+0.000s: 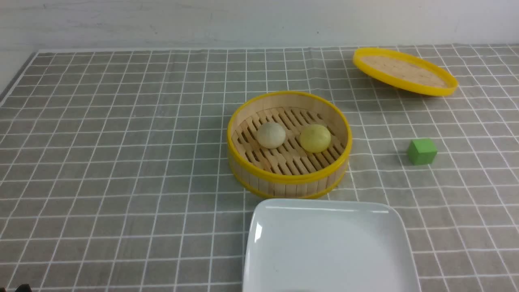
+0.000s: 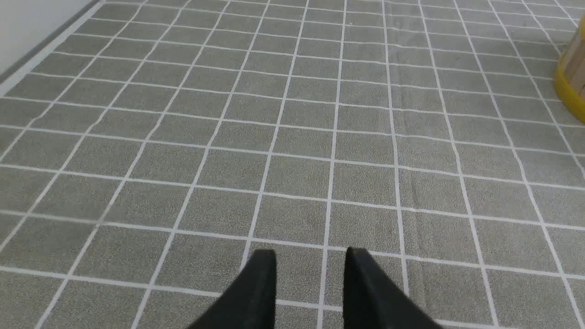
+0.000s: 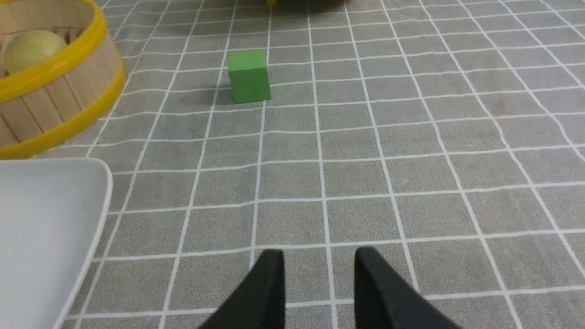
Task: Put the steamed buns into the plate on the grey tablecloth.
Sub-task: 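Reach toward a bun in the bamboo steamer with the right gripper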
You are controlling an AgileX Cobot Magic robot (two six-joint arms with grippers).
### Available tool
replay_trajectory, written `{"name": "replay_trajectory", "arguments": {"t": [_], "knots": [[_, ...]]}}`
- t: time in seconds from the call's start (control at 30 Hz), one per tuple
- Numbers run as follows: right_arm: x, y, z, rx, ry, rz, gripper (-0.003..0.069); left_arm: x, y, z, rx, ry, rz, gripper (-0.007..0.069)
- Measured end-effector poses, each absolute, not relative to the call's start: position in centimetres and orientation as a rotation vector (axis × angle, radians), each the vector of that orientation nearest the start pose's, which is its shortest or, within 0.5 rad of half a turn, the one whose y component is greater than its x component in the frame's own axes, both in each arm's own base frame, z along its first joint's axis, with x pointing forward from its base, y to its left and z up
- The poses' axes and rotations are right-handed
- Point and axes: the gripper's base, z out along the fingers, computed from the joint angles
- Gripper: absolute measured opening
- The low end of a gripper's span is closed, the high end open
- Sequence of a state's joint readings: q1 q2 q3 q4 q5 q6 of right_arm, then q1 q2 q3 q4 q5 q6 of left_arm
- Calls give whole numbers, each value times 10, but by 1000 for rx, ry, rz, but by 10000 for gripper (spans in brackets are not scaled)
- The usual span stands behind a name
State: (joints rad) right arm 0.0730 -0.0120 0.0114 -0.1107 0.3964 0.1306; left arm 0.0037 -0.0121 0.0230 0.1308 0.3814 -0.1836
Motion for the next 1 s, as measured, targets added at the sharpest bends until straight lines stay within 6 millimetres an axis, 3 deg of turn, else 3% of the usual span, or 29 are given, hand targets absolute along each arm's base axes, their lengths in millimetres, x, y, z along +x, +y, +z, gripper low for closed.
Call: {"name": "replay_trajectory", "arguments": {"t": [1.0], "knots": [[52,0,175,-13,1877,30,238,52,5,172,-86,1870,19,241]]}}
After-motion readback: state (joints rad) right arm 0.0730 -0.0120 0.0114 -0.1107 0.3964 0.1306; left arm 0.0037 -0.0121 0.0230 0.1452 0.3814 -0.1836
